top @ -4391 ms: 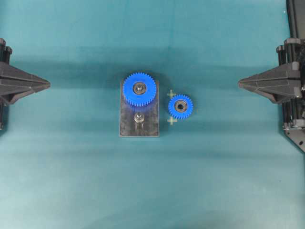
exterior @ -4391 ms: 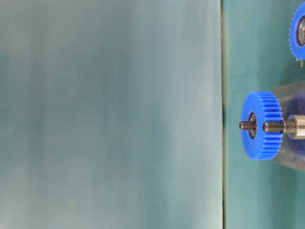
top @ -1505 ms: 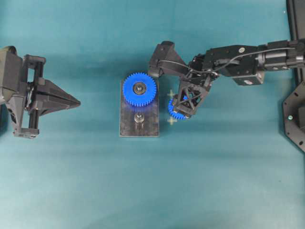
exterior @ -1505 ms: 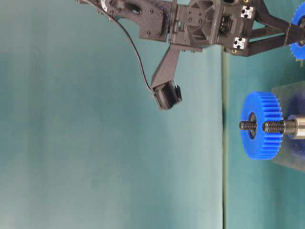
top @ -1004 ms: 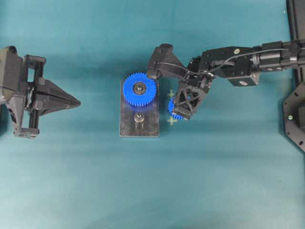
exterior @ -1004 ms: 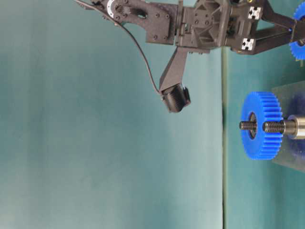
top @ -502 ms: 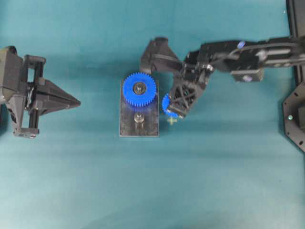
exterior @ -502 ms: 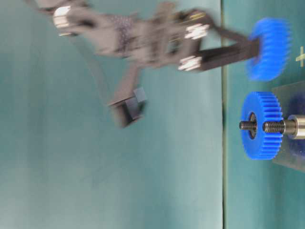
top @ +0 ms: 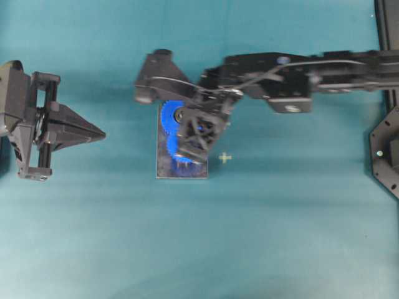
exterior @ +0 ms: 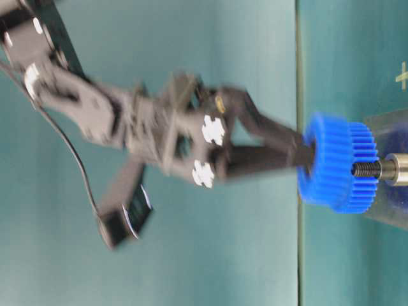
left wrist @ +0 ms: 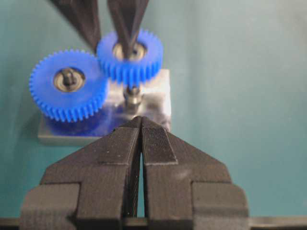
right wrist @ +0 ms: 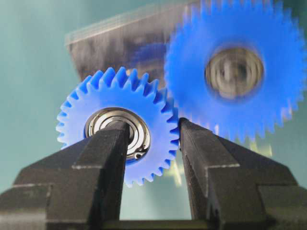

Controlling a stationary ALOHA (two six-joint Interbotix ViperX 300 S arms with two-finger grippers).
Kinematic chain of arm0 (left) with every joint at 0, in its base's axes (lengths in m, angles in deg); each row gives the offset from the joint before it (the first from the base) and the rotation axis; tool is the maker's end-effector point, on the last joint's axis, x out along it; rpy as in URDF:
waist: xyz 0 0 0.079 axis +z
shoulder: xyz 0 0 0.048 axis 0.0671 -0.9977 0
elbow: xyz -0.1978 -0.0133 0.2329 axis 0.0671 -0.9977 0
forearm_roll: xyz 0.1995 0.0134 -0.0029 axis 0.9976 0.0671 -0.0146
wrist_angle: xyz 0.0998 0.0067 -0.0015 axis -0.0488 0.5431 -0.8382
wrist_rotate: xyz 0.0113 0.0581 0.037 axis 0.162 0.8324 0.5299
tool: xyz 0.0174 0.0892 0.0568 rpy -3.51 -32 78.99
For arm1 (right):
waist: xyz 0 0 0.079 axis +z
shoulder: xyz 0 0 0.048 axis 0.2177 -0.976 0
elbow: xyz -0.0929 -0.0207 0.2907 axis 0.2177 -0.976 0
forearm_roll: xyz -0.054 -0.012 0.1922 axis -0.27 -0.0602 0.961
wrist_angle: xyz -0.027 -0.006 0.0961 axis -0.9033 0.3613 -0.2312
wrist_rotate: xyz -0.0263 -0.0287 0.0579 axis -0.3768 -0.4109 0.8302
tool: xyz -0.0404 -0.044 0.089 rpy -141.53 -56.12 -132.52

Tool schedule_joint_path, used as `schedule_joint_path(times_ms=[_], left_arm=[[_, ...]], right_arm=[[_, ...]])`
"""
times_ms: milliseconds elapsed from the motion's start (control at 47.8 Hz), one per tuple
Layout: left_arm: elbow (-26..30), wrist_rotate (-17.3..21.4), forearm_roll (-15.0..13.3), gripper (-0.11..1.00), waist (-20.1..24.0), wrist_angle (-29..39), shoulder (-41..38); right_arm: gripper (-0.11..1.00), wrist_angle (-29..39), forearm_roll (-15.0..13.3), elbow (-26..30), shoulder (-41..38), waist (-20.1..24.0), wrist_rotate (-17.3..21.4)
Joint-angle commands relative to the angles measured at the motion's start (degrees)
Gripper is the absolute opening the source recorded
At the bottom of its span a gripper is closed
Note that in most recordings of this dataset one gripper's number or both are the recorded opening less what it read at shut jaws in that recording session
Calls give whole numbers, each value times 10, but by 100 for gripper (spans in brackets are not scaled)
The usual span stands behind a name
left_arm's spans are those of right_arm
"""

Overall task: Fit the small gear onto the shaft.
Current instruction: 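Lift the small gear and carry it left over the empty shaft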

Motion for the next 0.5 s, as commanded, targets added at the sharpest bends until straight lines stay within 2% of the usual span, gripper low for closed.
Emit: schedule_joint_path(times_ms=[0, 481], left_arm=[[10, -1, 2, 0, 0, -3, 1], [7, -13, 2, 0, 0, -3, 0]], right_arm=[[35, 0, 1, 24, -1, 4, -7], [35, 25, -7, 33, -24, 16, -3]])
